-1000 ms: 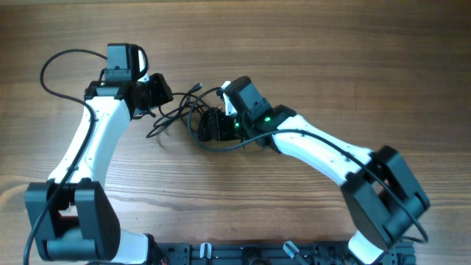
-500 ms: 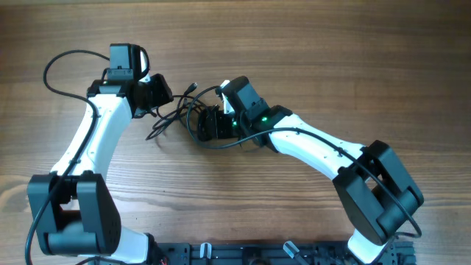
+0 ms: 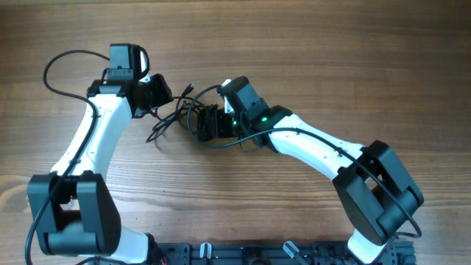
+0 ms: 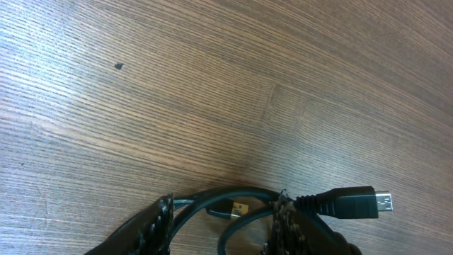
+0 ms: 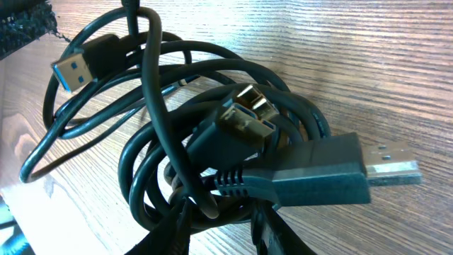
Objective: Untangle cables
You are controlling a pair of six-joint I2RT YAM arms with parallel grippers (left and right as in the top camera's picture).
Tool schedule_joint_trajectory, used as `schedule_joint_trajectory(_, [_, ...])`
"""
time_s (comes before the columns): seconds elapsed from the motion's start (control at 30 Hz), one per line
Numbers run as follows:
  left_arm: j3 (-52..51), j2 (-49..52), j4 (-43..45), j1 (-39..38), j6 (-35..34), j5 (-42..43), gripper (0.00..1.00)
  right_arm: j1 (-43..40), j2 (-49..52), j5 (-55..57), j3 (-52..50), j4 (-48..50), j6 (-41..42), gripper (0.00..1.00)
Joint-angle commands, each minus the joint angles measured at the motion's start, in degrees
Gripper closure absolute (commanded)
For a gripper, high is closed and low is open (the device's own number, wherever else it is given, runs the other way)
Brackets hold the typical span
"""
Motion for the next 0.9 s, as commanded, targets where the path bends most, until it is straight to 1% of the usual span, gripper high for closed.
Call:
schedule_joint_trajectory(0.0, [0.9,0.6,0.2,0.4,-0.3,0.1,0.52,1.2,1.4,1.3,0.1,0.5,1.1,0.7])
schedule_joint_trajectory(0.1, [0.9,0.6,0.2,0.4,-0.3,0.1,0.52,1.8,1.4,2.3,0.1,0.7,1.3,0.7])
schedule_joint_trajectory(0.23, [0.9,0.6,0.2,0.4,-0.3,0.1,0.52,2.4,1.4,5.3,0.1,0.7,4.3,0.7])
schedule_joint_trajectory(0.43, [0.9,0.6,0.2,0.4,-0.3,0.1,0.52,3.2,1.7,8.5,0.1,1.5,4.3,0.7])
schedule_joint_trajectory(0.57, [0.9,0.6,0.2,0.4,-0.3,0.1,0.52,4.0,3.9,8.6,0.1,3.5,4.4,0.71])
schedule_joint_trajectory(0.67, [0.9,0.6,0.2,0.4,-0.3,0.1,0.52,4.3,6.8,8.6,0.1,5.5,7.0,0.71])
schedule_joint_trajectory(0.7, [0.9,0.6,0.2,0.4,-0.3,0.1,0.52,4.3,7.4,8.6,0.1,5.9,6.9,0.75])
schedule_joint_trajectory(0.73, [0.9,0.6,0.2,0.4,-0.3,0.1,0.52,4.3,7.8,8.6,0.1,6.3,6.8,0.81])
schedule_joint_trajectory(0.77, [0.9,0.6,0.2,0.4,-0.3,0.1,0.52,4.3,7.9,8.6,0.1,6.2,6.8,0.91])
schedule_joint_trajectory(0.8, [0.9,0.6,0.2,0.4,-0.3,0.1,0.52,4.2,7.8,8.6,0.1,6.3,6.6,0.96])
schedule_joint_trajectory(0.87, [0.9,0.6,0.2,0.4,-0.3,0.1,0.52,4.2,6.9,9.2,0.2,6.5,5.0,0.96])
